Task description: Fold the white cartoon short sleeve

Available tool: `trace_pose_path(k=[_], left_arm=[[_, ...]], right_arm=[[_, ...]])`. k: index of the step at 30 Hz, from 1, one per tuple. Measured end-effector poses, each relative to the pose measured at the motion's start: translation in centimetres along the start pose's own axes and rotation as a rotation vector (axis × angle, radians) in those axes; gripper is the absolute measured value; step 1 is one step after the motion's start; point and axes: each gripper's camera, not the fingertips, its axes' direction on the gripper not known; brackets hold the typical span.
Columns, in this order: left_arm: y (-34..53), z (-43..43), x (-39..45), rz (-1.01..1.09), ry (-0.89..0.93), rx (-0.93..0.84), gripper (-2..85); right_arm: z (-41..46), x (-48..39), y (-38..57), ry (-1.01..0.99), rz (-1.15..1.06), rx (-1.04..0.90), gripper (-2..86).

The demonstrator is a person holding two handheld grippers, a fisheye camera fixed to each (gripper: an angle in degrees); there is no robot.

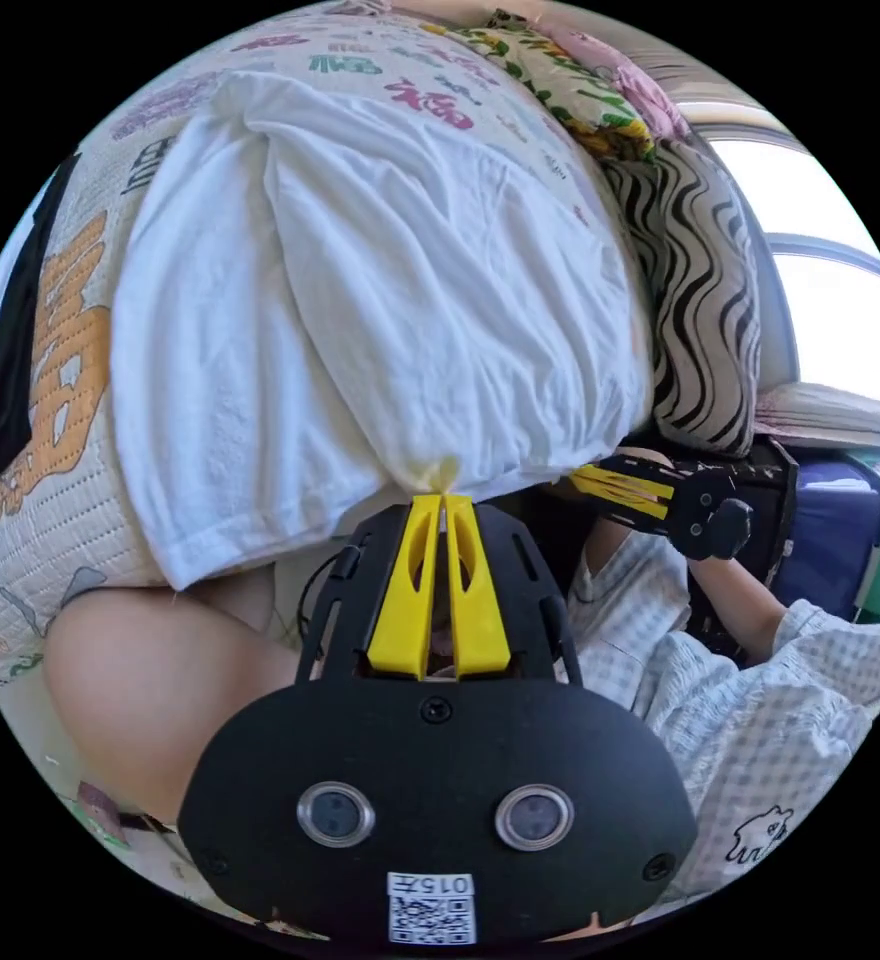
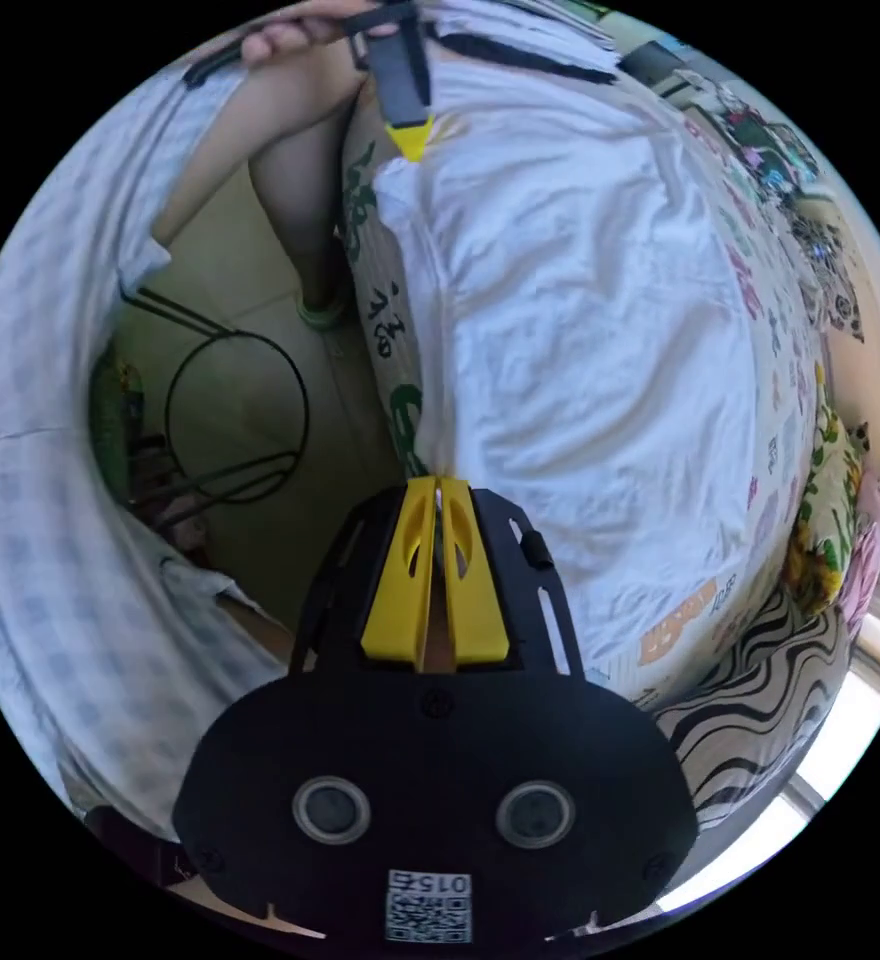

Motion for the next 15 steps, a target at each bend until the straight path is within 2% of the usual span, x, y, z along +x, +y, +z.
trace_pose_path(k=[7, 10, 15], left_arm=[[-3.0, -8.3, 1.2, 0.142, 0.204, 0.31, -0.8], [-10.0, -11.1, 1.0, 0.212, 0.222, 0.408, -0.9], [-30.0, -13.9, -1.5, 0.234, 0.101, 0.589, -0.6]], right_arm=[[-9.3, 9.2, 5.9, 0.018, 0.247, 0.215, -1.0], [-11.5, 17.5, 5.6, 0.03, 0.327, 0.275, -1.0], [-10.5, 38.0, -2.0, 0.151, 0.35, 0.265, -0.9]])
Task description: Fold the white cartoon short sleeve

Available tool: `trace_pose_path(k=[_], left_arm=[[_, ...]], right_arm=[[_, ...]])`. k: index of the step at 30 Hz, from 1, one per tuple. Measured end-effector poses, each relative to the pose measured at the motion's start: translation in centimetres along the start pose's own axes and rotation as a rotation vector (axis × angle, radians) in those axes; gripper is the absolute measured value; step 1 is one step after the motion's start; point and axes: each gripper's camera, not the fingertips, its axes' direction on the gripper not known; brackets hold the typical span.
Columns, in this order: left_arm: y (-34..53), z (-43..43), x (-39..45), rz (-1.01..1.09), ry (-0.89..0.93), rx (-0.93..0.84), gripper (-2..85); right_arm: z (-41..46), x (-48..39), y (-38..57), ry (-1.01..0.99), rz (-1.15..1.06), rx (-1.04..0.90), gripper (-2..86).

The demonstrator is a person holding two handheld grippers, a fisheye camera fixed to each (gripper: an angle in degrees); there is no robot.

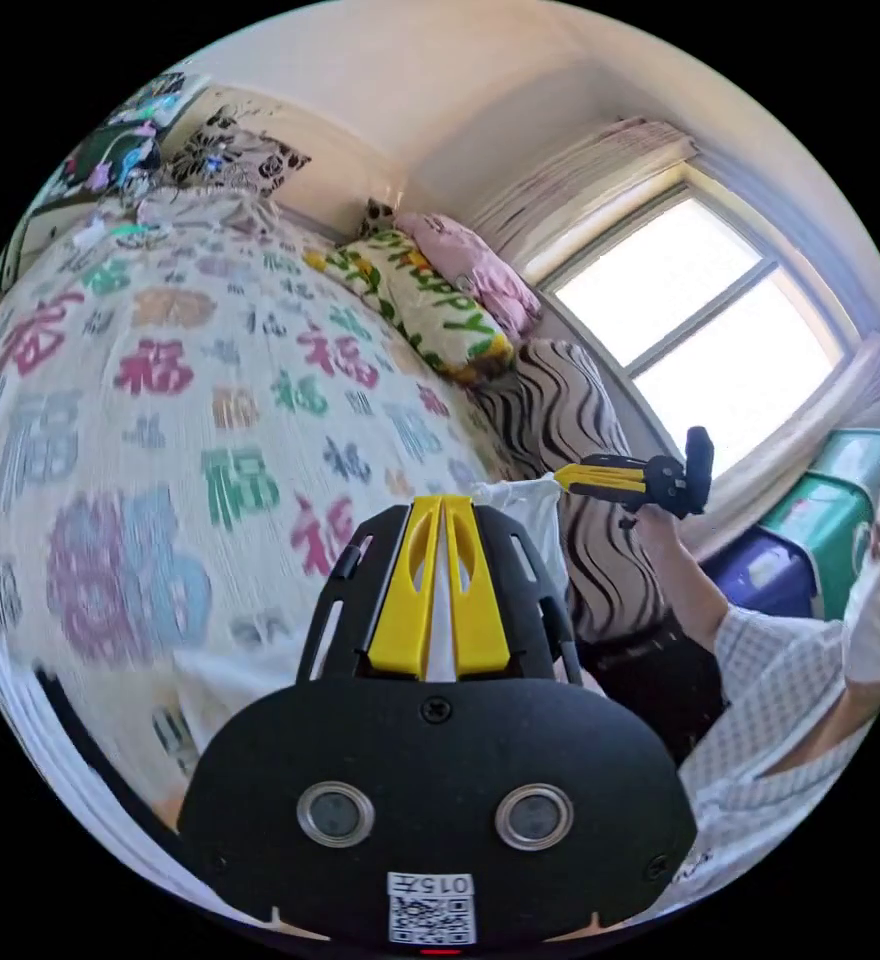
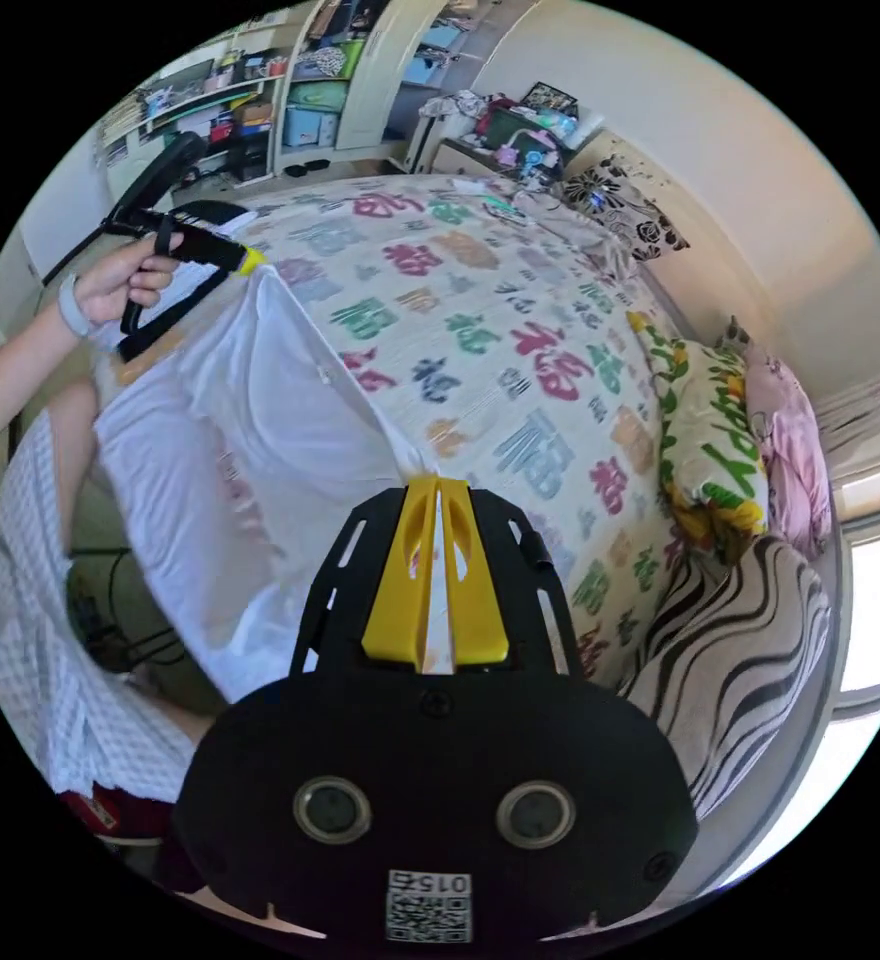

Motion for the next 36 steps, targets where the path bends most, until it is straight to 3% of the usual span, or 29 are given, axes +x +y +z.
trace_pose_path(k=[3, 5, 7, 10, 17, 23, 26, 30, 36], left_arm=[[-6.4, 5.0, -4.9, -0.032, -0.165, 0.06, 0.3], [-7.1, 6.5, -7.9, -0.144, -0.097, 0.046, 1.8], [-5.8, 6.3, -9.0, -0.155, -0.052, 0.042, 3.1], [-0.1, 4.6, -9.4, -0.157, -0.166, -0.132, 5.8], [18.2, 0.2, -10.6, -0.53, -0.426, -0.551, 9.8], [20.2, 3.3, -10.6, -0.492, -0.51, -0.573, 6.8], [19.8, 5.6, -10.3, -0.433, -0.444, -0.692, 1.4], [19.1, 6.0, -10.5, -0.428, -0.494, -0.69, -0.3], [19.8, 8.2, -12.6, -0.482, -0.481, -0.76, 0.8]], right_arm=[[6.8, 8.5, -6.7, 0.046, 0.119, -0.077, -0.3], [10.8, 12.2, -7.6, -0.059, 0.223, -0.202, 0.2], [12.5, 13.8, -5.6, -0.193, 0.307, -0.167, 1.1], [13.6, 12.6, 2.1, -0.437, 0.357, -0.124, 4.3], [16.6, 3.1, 24.9, -0.749, 0.791, -0.426, 11.6], [19.1, 1.6, 26.9, -0.681, 0.858, -0.493, 9.4], [20.5, 2.0, 25.4, -0.665, 0.718, -0.565, 2.8], [22.4, 4.0, 25.9, -0.669, 0.665, -0.653, -0.4], [24.8, 7.4, 29.6, -0.82, 0.848, -0.643, -0.6]])
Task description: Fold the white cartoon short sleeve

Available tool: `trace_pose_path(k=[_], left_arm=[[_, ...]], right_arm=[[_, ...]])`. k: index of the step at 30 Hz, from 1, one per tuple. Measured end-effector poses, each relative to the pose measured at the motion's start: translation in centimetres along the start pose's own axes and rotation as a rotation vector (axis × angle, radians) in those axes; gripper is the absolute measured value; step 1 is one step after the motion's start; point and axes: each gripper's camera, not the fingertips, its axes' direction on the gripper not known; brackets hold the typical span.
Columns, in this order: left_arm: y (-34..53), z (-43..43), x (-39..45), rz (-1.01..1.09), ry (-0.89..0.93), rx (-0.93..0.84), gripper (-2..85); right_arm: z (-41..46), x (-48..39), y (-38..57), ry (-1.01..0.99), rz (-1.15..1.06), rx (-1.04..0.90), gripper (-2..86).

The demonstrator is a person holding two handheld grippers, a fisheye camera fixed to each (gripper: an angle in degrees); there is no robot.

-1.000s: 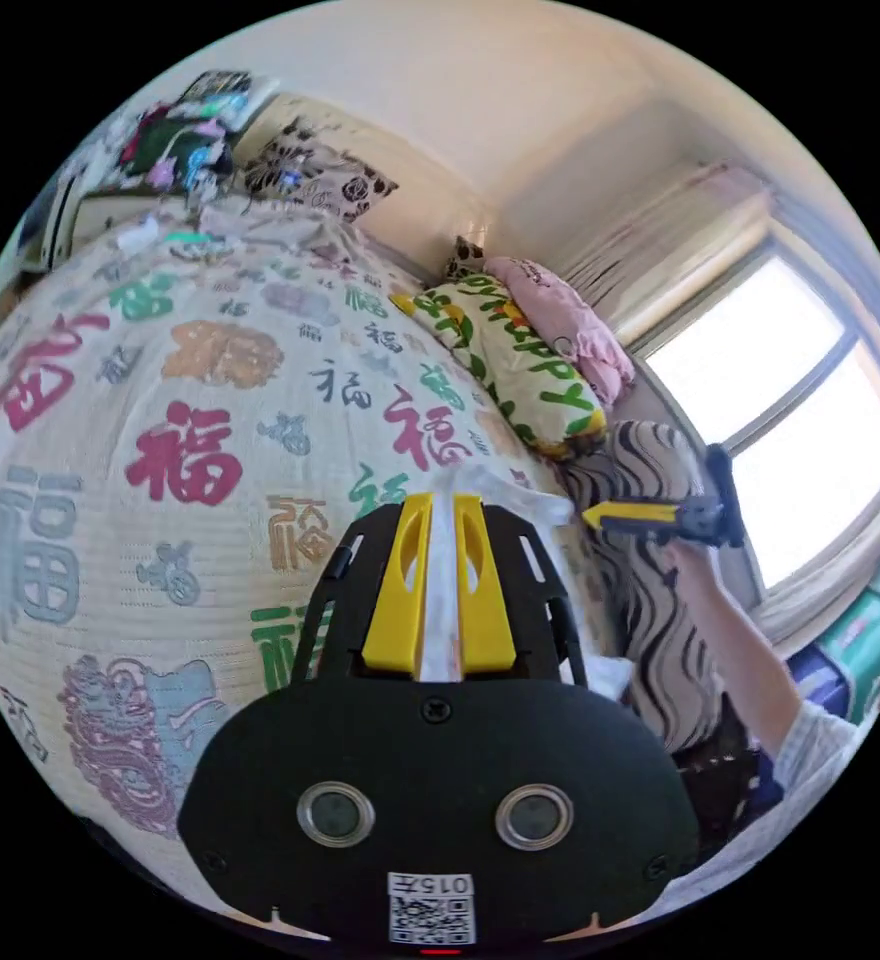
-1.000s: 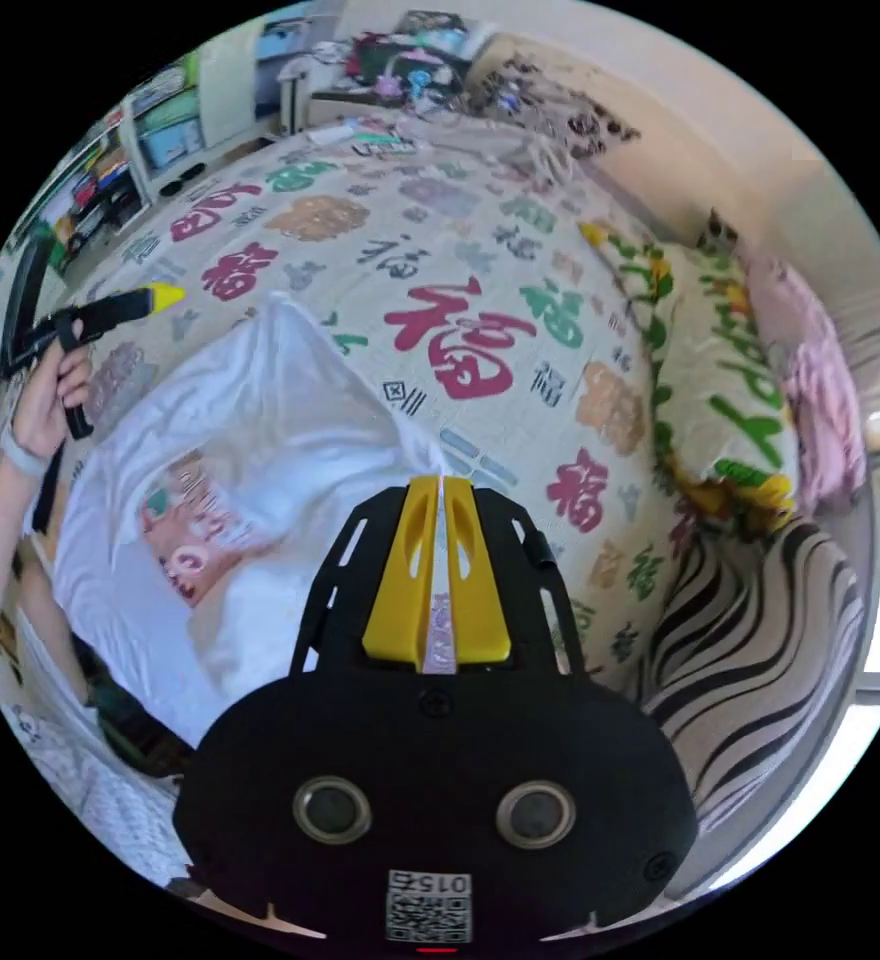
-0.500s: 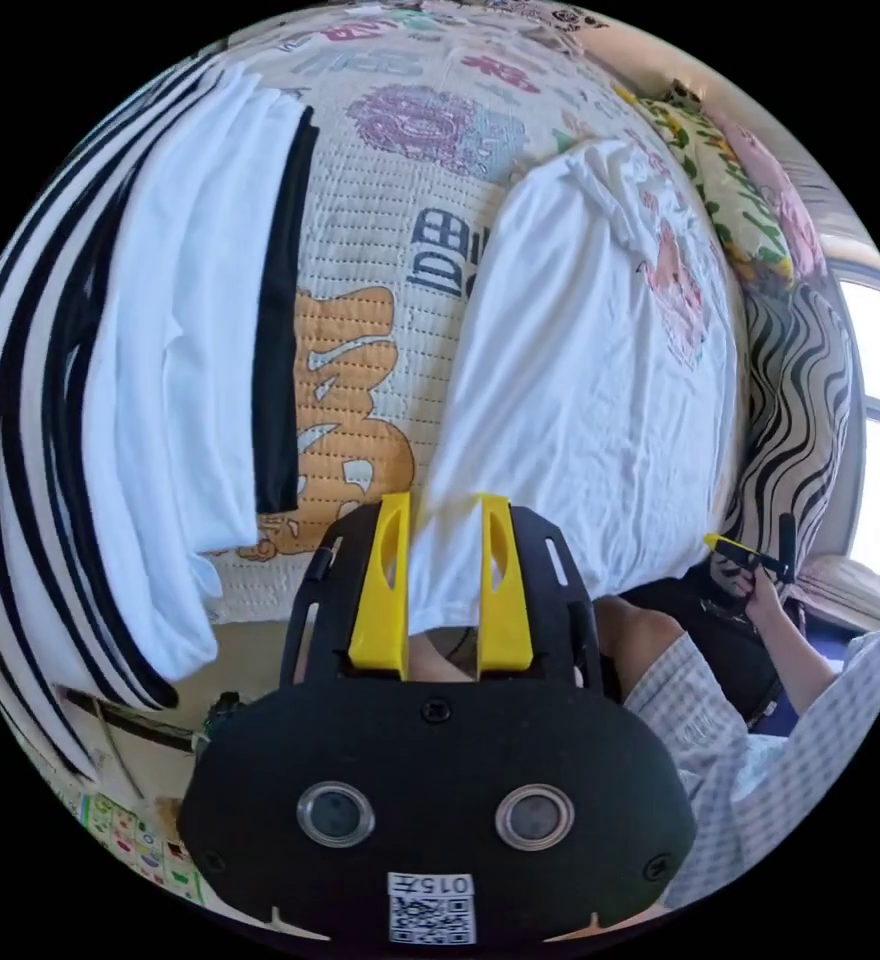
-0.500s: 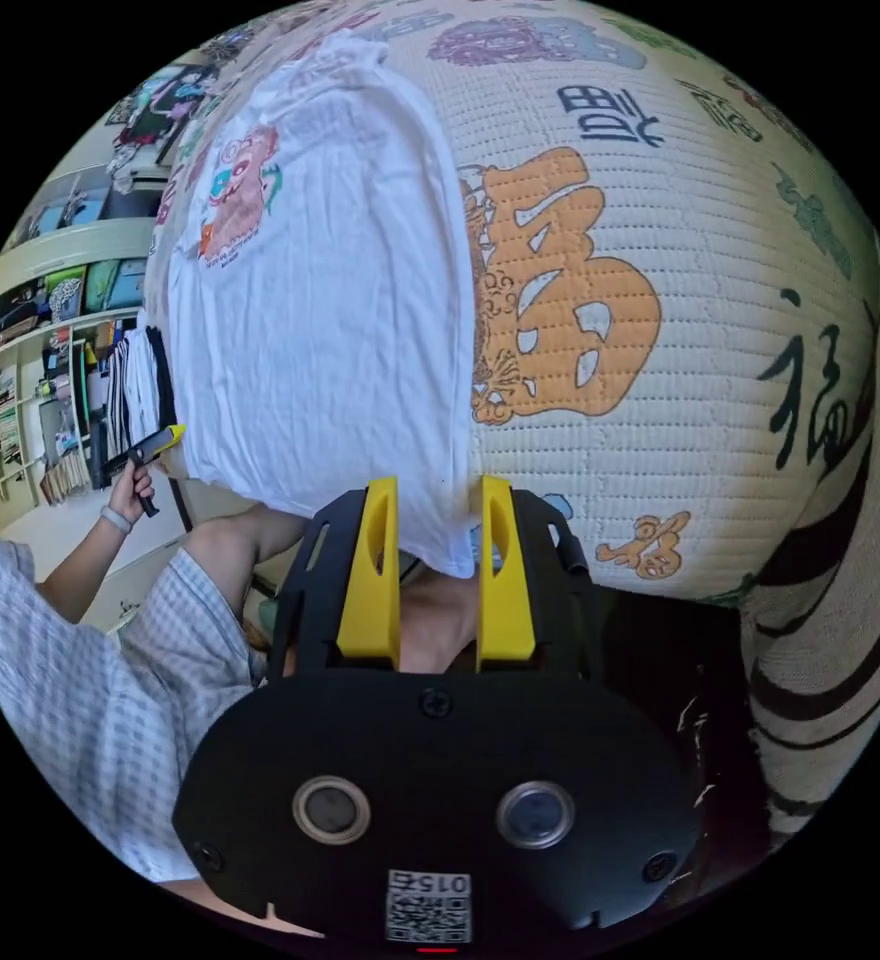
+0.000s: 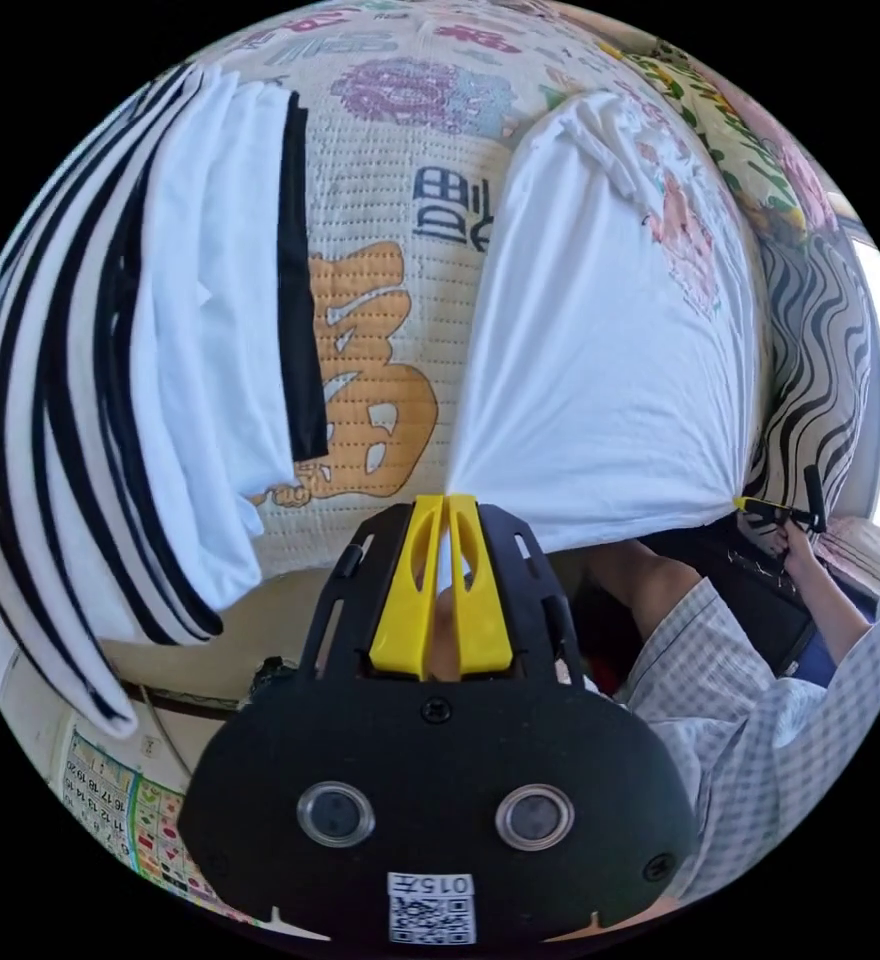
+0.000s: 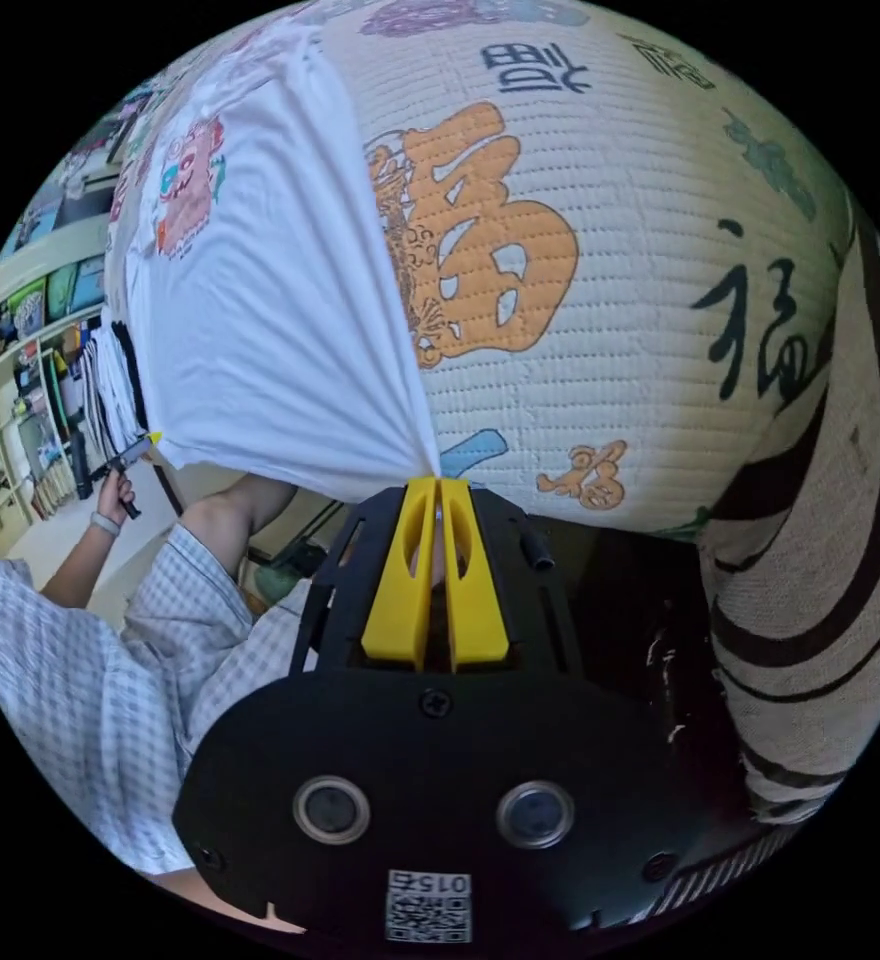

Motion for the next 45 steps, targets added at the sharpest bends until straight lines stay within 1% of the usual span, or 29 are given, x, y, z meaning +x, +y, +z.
trace_pose_path(k=[1, 3, 4, 6, 7, 9, 10, 12, 14, 16, 18, 20, 21, 22, 23, 25, 26, 27, 29, 30, 31, 32, 34, 35, 37, 38, 40, 42, 45], left_arm=[[-0.3, 0.1, -0.1, -0.022, 0.005, -0.01, 1.0], [-1.0, -0.7, -0.3, -0.113, 0.002, -0.008, 2.0], [-1.1, -1.1, -0.1, -0.134, -0.023, 0.004, 2.4], [-2.8, -3.9, 2.1, -0.139, -0.104, 0.103, 4.3], [-3.6, -4.6, 3.1, -0.122, -0.117, 0.133, 4.9], [-8.8, -6.7, 8.3, 0.03, -0.075, 0.254, 6.9], [-10.5, -7.0, 9.8, 0.077, -0.05, 0.28, 7.3], [-17.6, -6.9, 16.1, 0.252, 0.096, 0.35, 8.7], [-22.7, -6.0, 20.6, 0.354, 0.174, 0.355, 9.2], [-27.0, -4.6, 24.6, 0.42, 0.165, 0.332, 9.8], [-31.8, -1.8, 28.1, 0.444, 0.139, 0.251, 10.3], [-34.1, -0.1, 29.7, 0.433, 0.141, 0.191, 9.4], [-35.1, 0.8, 30.4, 0.417, 0.096, 0.157, 8.2], [-35.4, 1.1, 30.7, 0.406, 0.072, 0.143, 6.1], [-35.7, 1.3, 31.1, 0.4, 0.056, 0.14, 2.0], [-35.1, 0.2, 32.0, 0.403, 0.072, 0.205, 0.2], [-34.4, -1.0, 33.1, 0.414, 0.077, 0.278, -0.2], [-33.8, -2.1, 34.6, 0.443, 0.105, 0.345, -0.5], [-33.5, -2.9, 37.7, 0.525, 0.165, 0.424, -0.7], [-33.8, -2.7, 40.1, 0.584, 0.179, 0.435, -0.8], [-34.0, -2.5, 41.3, 0.613, 0.183, 0.433, -0.8], [-34.5, -1.9, 43.2, 0.658, 0.183, 0.435, -0.8], [-35.0, -0.9, 44.9, 0.671, 0.168, 0.449, -0.7], [-35.3, -0.2, 45.1, 0.661, 0.178, 0.436, -0.7], [-35.5, 0.9, 44.6, 0.632, 0.201, 0.387, -0.5], [-35.4, 1.3, 43.9, 0.609, 0.195, 0.366, -0.2], [-34.8, 1.8, 42.6, 0.574, 0.158, 0.333, 0.6], [-33.8, 3.0, 41.0, 0.523, 0.14, 0.251, 2.8], [-32.6, 4.7, 39.1, 0.416, 0.165, 0.192, 5.4]], right_arm=[[-0.1, 0.2, -0.3, -0.006, -0.001, 0.001, -0.4], [-2.0, 0.4, -1.9, 0.104, -0.001, 0.052, 0.3], [-2.8, 0.4, -2.5, 0.112, -0.016, 0.076, 0.5], [-7.1, -0.3, -5.4, 0.08, -0.132, 0.241, 1.9], [-8.2, -0.6, -6.4, 0.078, -0.168, 0.291, 2.4], [-11.8, -2.0, -11.2, 0.081, -0.314, 0.456, 5.6], [-12.5, -2.3, -12.6, 0.077, -0.356, 0.49, 6.1], [-14.3, -3.5, -18.6, 0.057, -0.495, 0.55, 7.9], [-14.7, -4.1, -23.1, 0.056, -0.584, 0.551, 8.5], [-14.5, -4.3, -27.3, 0.072, -0.633, 0.518, 9.4], [-13.6, -3.9, -31.7, 0.017, -0.673, 0.405, 10.2], [-12.5, -3.3, -33.6, -0.042, -0.704, 0.311, 8.0], [-11.8, -2.9, -34.2, -0.04, -0.726, 0.264, 6.0], [-11.6, -2.7, -34.3, -0.041, -0.739, 0.258, 4.9], [-11.5, -2.0, -34.1, -0.055, -0.757, 0.269, 3.2], [-12.0, -0.7, -33.3, -0.092, -0.736, 0.311, 1.7], [-12.7, 0.4, -32.3, -0.11, -0.713, 0.37, 1.2], [-13.4, 1.7, -31.1, -0.114, -0.667, 0.438, 0.8], [-14.4, 4.0, -28.8, -0.112, -0.584, 0.545, 0.5], [-14.8, 5.6, -27.3, -0.101, -0.51, 0.606, 0.4], [-14.9, 6.4, -26.6, -0.092, -0.465, 0.63, 0.3], [-14.8, 8.0, -25.4, -0.067, -0.373, 0.664, 0.2], [-14.0, 10.2, -24.4, -0.062, -0.255, 0.659, 0.3], [-12.9, 11.5, -24.4, -0.078, -0.178, 0.62, 0.3], [-11.2, 12.5, -24.6, -0.031, -0.119, 0.552, 0.5], [-10.8, 12.8, -24.7, 0.029, -0.093, 0.526, 0.8], [-11.5, 12.4, -24.5, 0.065, -0.155, 0.544, 1.7], [-13.7, 10.9, -25.1, 0.043, -0.362, 0.612, 3.9], [-15.7, 8.4, -28.9, 0.04, -0.558, 0.584, 7.8]])
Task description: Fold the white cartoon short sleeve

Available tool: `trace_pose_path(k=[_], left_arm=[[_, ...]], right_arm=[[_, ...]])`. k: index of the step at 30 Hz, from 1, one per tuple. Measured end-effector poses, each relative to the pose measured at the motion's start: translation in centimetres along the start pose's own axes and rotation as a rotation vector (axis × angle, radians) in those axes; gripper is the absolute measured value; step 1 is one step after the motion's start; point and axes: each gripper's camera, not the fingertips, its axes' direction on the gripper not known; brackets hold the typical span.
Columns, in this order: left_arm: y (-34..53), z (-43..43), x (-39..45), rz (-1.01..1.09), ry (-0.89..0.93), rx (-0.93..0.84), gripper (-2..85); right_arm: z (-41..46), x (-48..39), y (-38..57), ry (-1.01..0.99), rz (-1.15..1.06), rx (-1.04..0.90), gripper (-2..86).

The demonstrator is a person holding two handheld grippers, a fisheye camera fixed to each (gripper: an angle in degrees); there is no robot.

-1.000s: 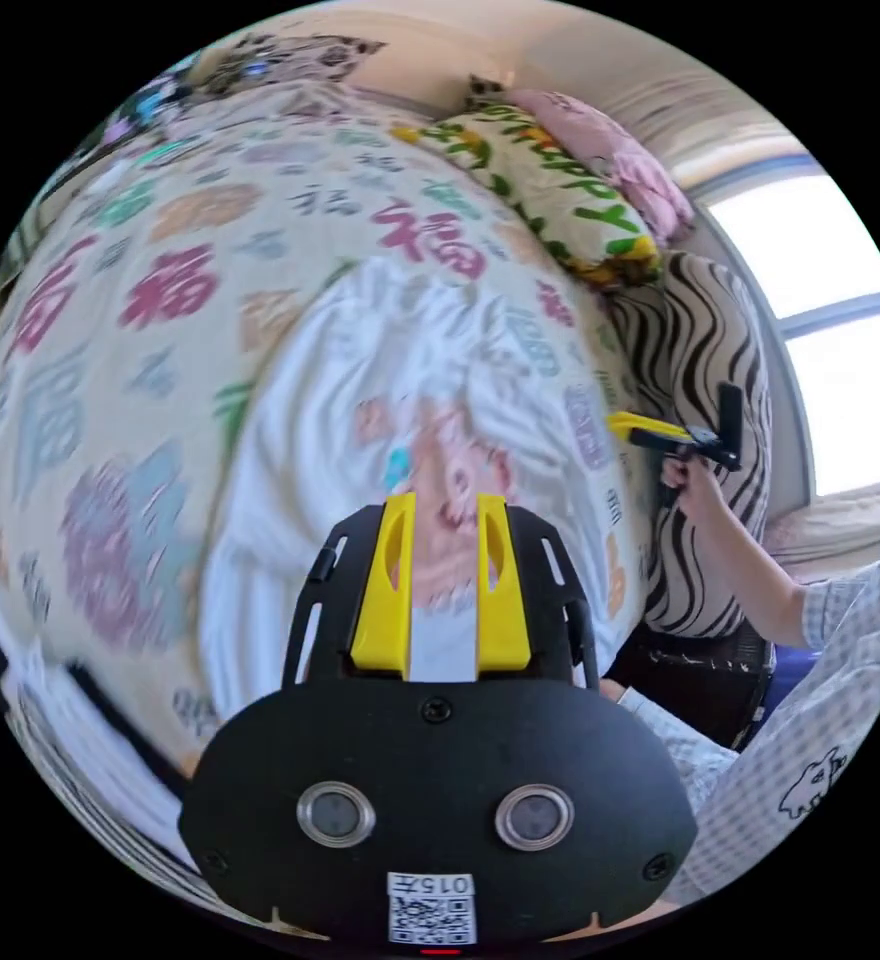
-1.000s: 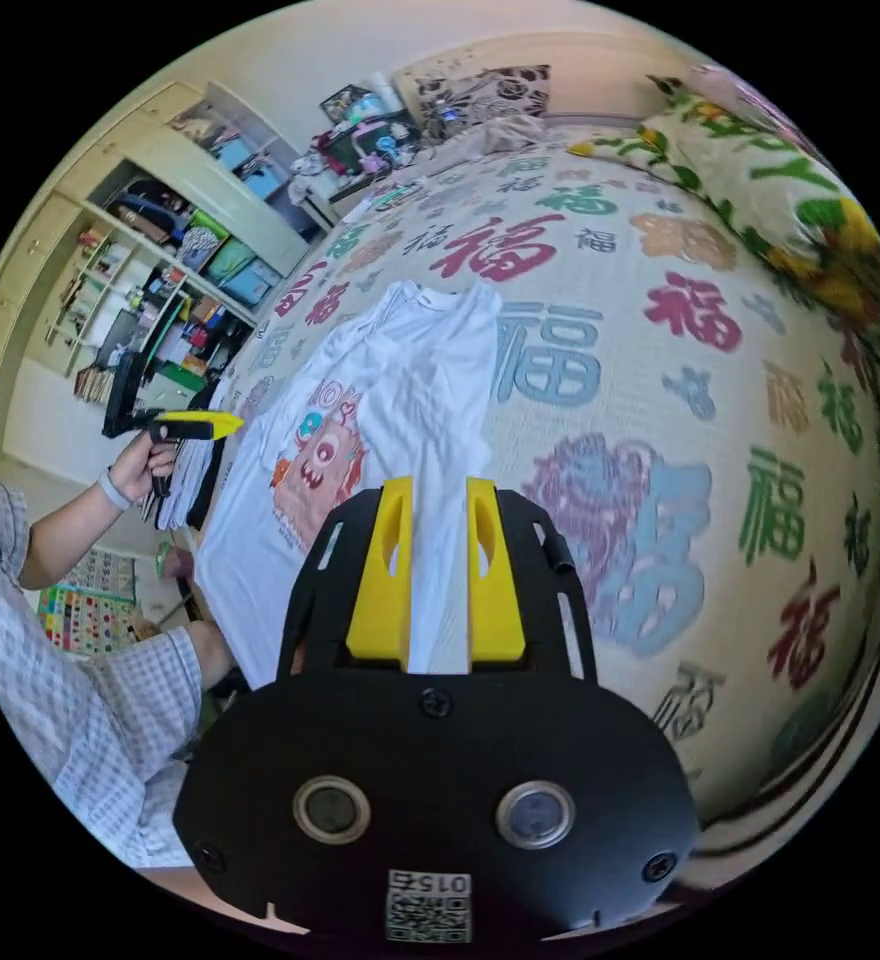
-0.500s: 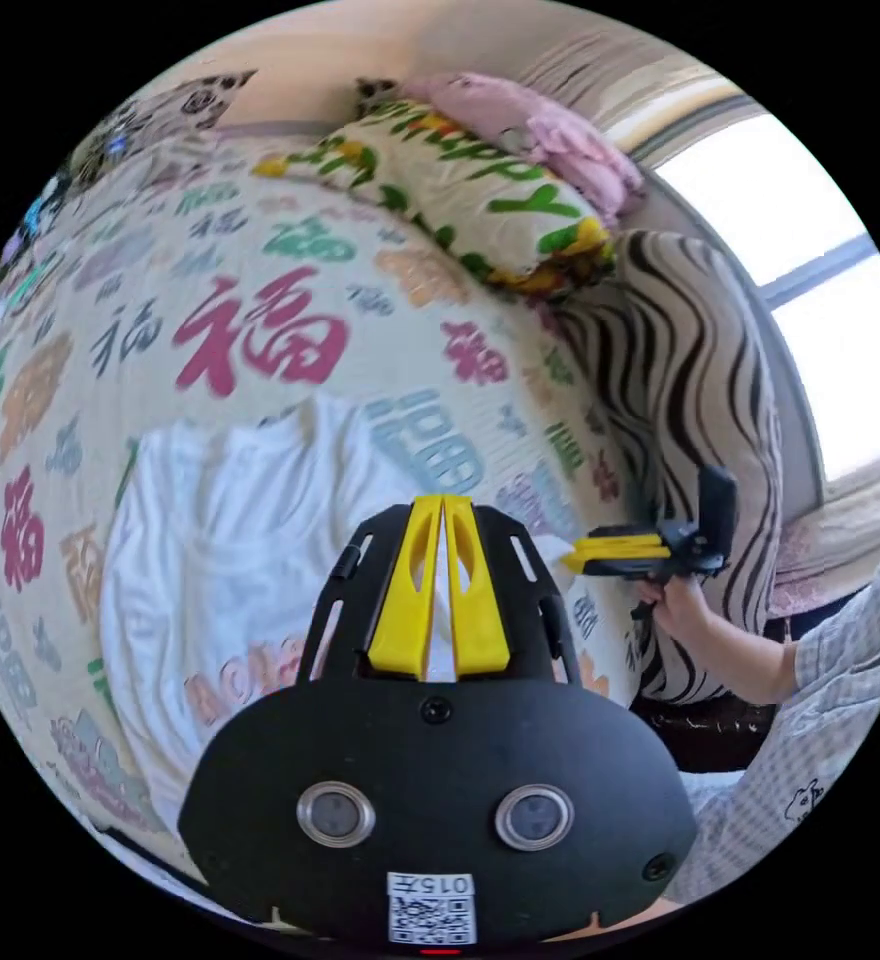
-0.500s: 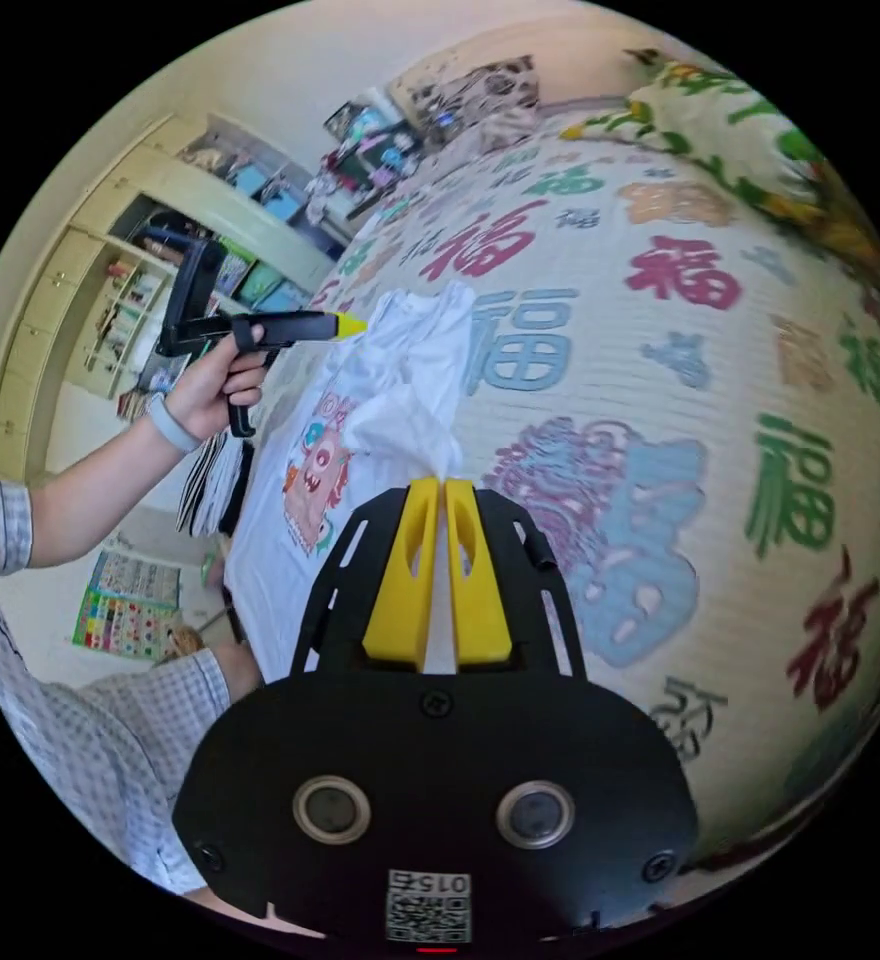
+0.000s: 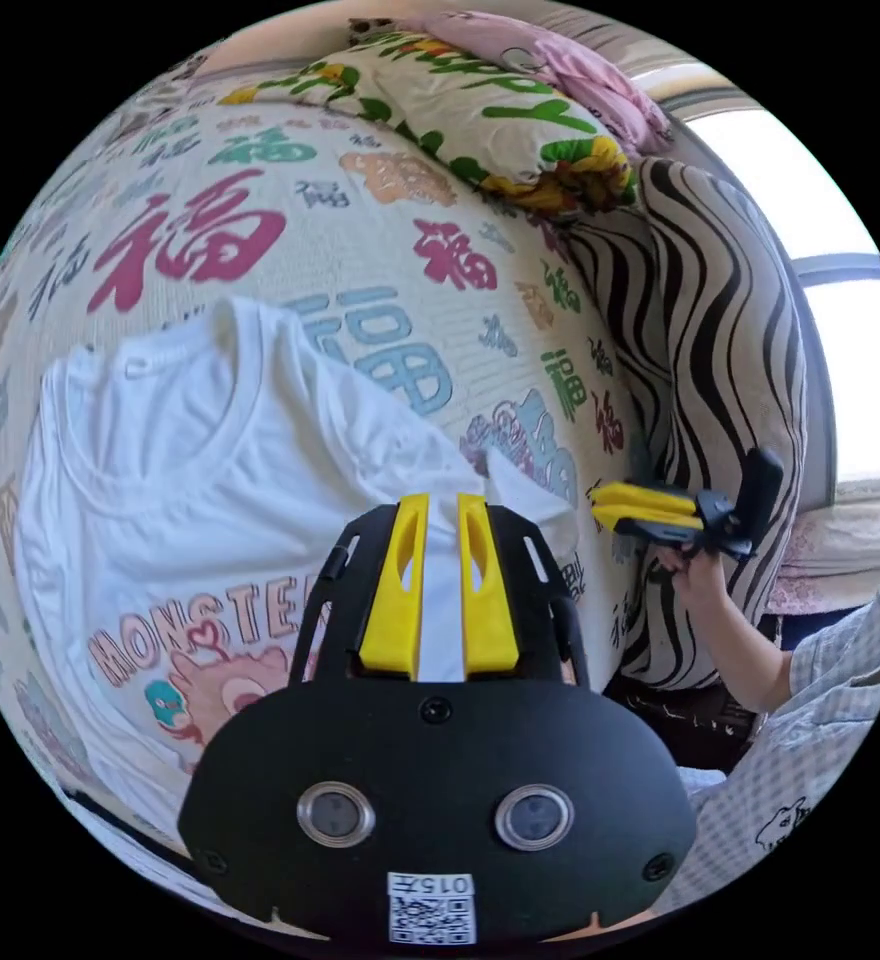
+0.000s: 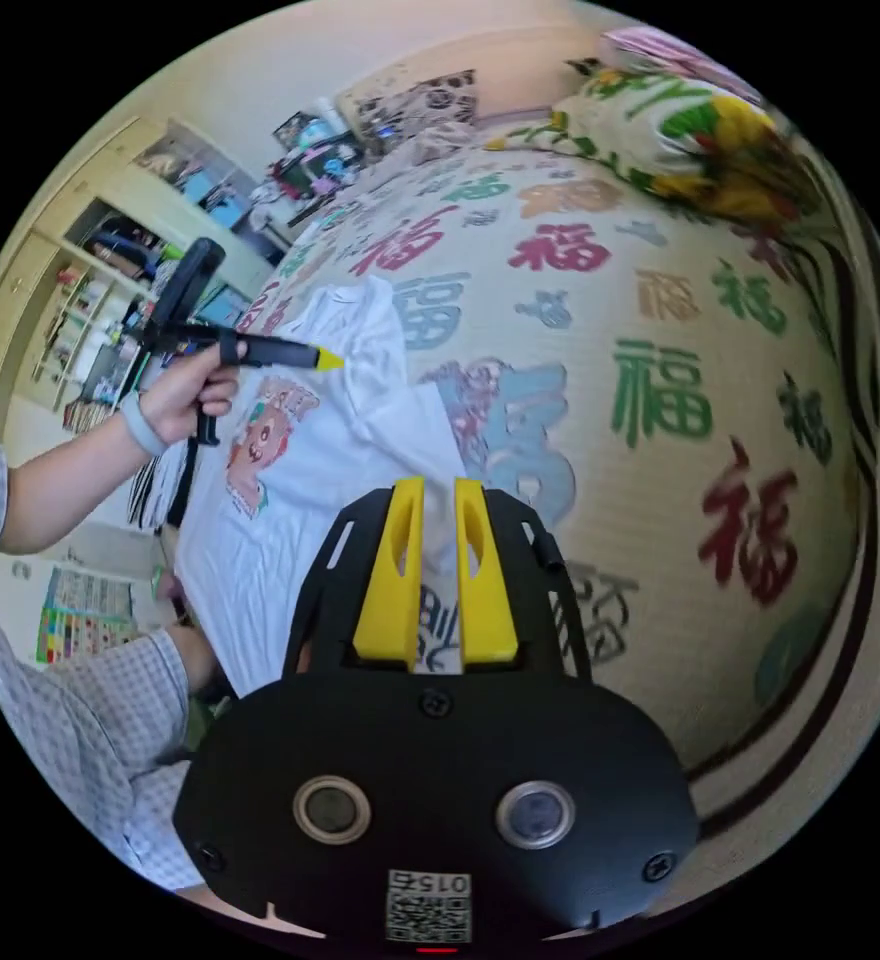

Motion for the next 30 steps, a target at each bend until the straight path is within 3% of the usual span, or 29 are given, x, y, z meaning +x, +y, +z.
trace_pose_path(k=[5, 9, 15, 18, 22, 26, 30], left_arm=[[1.5, -0.6, -3.7, -0.235, 0.061, 0.138, 6.8], [0.8, -2.0, -6.0, -0.301, 0.096, 0.213, 6.8], [-2.3, -3.4, -5.5, -0.178, 0.209, 0.254, 6.4], [-3.9, -3.3, -4.9, -0.133, 0.255, 0.268, 6.3], [-4.6, -2.8, -5.2, -0.154, 0.3, 0.233, 6.3], [-0.9, -6.9, -5.1, -0.118, 0.283, 0.332, 6.1], [5.8, -10.4, -5.5, -0.125, 0.262, 0.331, 6.0]], right_arm=[[5.0, 1.3, -7.6, -0.101, -0.129, -0.192, 9.4], [6.5, 0.3, -9.3, -0.01, -0.238, -0.301, 0.9], [-0.2, 4.4, -6.4, 0.129, 0.143, -0.015, -0.2], [-0.9, 7.1, -4.6, 0.094, 0.307, -0.015, 0.1], [-0.1, 6.7, -3.7, 0.119, 0.337, -0.06, 1.6], [-0.9, 4.1, -2.7, 0.259, 0.335, -0.069, 5.5], [-0.6, 1.0, -0.4, 0.105, 0.301, -0.118, 6.5]])
